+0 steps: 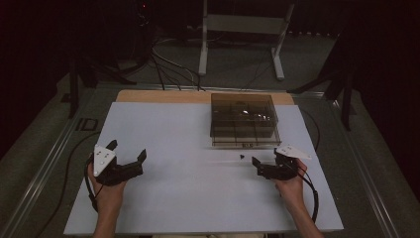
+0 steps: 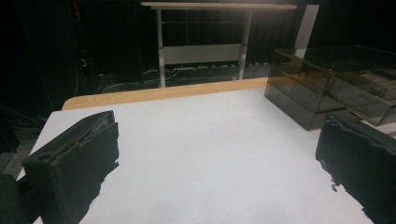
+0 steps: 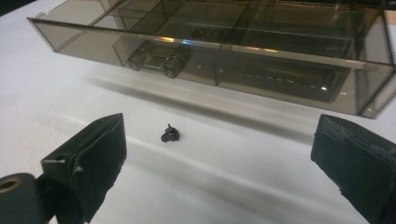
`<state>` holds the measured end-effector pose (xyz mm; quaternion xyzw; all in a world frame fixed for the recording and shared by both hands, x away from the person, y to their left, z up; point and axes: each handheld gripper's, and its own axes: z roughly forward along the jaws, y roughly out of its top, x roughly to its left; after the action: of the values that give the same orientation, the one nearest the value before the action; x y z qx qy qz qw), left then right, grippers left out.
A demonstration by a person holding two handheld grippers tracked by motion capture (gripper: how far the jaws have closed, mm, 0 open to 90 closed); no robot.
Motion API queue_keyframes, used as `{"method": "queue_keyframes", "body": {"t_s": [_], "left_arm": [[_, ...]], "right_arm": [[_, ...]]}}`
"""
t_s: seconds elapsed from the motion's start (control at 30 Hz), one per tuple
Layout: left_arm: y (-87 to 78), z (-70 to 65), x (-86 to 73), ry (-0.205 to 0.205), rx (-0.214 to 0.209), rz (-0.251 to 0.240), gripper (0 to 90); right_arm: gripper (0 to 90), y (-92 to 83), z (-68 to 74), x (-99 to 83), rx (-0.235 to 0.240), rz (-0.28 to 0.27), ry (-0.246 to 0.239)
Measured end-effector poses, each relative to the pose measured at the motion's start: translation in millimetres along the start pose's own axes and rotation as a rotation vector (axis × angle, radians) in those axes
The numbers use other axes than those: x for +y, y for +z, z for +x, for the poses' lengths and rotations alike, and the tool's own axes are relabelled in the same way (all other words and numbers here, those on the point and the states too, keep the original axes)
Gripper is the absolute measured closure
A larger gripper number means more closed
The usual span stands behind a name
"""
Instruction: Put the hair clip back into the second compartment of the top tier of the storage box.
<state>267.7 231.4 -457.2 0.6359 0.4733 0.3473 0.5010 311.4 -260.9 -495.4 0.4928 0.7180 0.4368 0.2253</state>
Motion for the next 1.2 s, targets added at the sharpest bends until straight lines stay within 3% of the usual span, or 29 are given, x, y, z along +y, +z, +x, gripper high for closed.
{"method": "queue_keyframes", "body": {"t_s": [0.37, 0.83, 1.2], "left_arm": [[2.2, -1.9, -0.2, 0.002, -0.002, 0.004, 0.2], [2.3, -2.3, 0.1, 0.003, -0.003, 0.003, 0.2], [2.1, -2.5, 0.7, 0.001, -0.006, 0.002, 0.2]], "right_arm": [[5.9, 14.7, 13.2, 0.4, 0.001, 0.039, -0.045], [6.7, 29.6, 22.1, 0.7, 0.025, 0.076, -0.045], [14.2, 46.0, 32.6, 2.0, 0.03, 0.099, -0.076]]}}
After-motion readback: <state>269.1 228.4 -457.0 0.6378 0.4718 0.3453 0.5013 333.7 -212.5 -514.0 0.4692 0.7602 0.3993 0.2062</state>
